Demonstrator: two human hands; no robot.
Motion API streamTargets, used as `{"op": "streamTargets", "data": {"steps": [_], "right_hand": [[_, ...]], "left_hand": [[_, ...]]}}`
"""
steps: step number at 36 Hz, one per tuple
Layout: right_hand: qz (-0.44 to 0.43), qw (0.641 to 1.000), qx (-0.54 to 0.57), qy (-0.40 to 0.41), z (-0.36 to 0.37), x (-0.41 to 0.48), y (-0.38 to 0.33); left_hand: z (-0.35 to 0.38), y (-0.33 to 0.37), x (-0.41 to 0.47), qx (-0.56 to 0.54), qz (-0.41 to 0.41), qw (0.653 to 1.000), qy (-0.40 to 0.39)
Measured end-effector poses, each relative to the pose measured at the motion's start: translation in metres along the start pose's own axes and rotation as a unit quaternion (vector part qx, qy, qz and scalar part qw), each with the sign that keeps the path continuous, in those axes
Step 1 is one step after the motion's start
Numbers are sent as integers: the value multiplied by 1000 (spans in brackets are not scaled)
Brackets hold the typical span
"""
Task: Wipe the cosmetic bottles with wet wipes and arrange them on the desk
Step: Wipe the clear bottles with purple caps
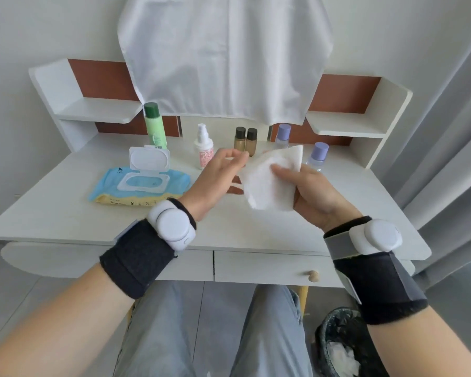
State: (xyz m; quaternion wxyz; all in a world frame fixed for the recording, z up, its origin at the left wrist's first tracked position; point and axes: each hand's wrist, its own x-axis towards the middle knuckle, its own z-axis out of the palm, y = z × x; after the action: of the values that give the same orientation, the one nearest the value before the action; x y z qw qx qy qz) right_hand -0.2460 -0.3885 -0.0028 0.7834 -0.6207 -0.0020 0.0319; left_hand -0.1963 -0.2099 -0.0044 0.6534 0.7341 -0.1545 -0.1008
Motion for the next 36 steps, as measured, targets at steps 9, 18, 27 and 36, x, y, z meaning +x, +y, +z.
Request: {"op": "streamTargets", "data": {"steps": [9,18,27,36], "right_hand": [[-47,997,-7,54,-15,-5,-2],[-62,991,37,115,-52,-13,-4],[-43,985,21,165,-68,-21,7],[-13,986,16,168,-72,-26,26]], "left_hand": [[30,-12,-4,-22,9,998,-62],[20,-21,9,3,-10,999,-36],[28,-42,25,322,138,927,137],[10,-64,50,491,93,862,82]]}}
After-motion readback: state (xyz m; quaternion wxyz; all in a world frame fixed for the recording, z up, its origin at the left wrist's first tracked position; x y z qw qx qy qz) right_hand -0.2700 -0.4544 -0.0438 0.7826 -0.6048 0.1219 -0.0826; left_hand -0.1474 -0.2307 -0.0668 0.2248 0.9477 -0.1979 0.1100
